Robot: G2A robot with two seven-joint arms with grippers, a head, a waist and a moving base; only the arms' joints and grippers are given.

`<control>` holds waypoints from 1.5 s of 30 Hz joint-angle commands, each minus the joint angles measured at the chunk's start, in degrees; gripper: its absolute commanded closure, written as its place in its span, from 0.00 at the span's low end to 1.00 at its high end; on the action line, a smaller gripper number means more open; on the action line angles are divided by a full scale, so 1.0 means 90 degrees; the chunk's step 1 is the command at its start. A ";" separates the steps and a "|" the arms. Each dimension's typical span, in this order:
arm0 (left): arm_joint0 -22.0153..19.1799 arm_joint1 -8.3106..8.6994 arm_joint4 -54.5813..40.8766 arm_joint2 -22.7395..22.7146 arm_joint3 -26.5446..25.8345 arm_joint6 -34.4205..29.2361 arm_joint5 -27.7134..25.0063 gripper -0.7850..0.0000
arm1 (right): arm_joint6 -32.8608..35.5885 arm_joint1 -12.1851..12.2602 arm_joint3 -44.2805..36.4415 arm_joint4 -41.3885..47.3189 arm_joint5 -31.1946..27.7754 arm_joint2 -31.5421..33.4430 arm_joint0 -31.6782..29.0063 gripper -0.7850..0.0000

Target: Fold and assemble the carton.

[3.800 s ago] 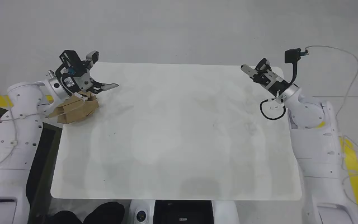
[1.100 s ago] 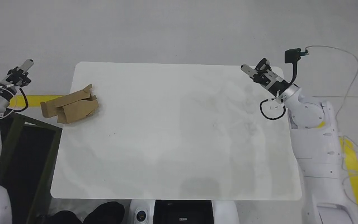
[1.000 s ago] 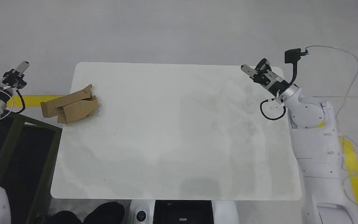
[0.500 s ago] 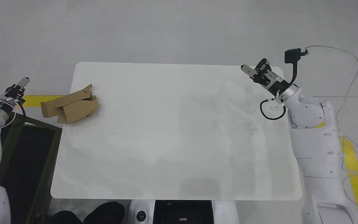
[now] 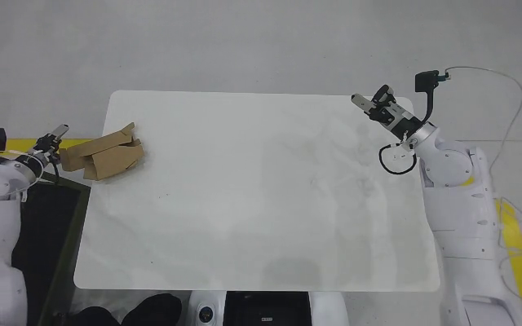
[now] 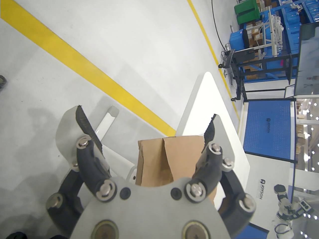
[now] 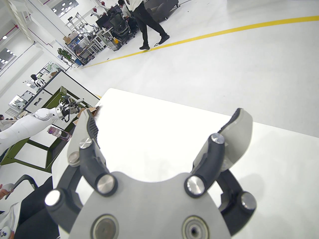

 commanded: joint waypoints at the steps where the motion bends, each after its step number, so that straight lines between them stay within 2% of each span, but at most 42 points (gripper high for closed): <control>1: 0.0009 -0.0022 -0.0059 0.0014 -0.0020 -0.0068 -0.0048 0.00 | 0.0000 0.0000 0.0000 0.0000 0.0000 0.0000 0.0000 0.00; 15: 0.0060 -0.0140 -0.0715 0.0002 -0.0410 -0.0699 -0.0283 0.00 | 0.0000 0.0000 0.0000 0.0000 0.0000 0.0000 0.0000 0.00; 22: -0.0016 -0.0207 -0.0715 0.0103 -0.0547 -0.0528 -0.0180 0.00 | 0.0000 0.0000 0.0000 0.0000 0.0000 0.0000 0.0000 0.00; 27: -0.0102 -0.0109 -0.0084 0.0162 -0.0510 -0.0140 -0.0525 0.00 | 0.0000 0.0000 0.0000 0.0000 0.0000 0.0000 0.0000 0.00; 33: -0.0208 0.0011 0.0088 0.0109 -0.0381 -0.0557 -0.0738 0.00 | 0.0000 0.0000 0.0000 0.0000 0.0000 0.0000 0.0000 0.00; 37: -0.0277 0.0087 0.0331 0.0113 -0.0397 -0.0579 -0.0836 0.00 | 0.0000 0.0000 0.0000 0.0000 0.0000 0.0000 0.0000 0.00; 45: -0.0277 0.0087 0.0331 0.0113 -0.0397 -0.0579 -0.0836 0.00 | 0.0000 0.0000 0.0000 0.0000 0.0000 0.0000 0.0000 0.00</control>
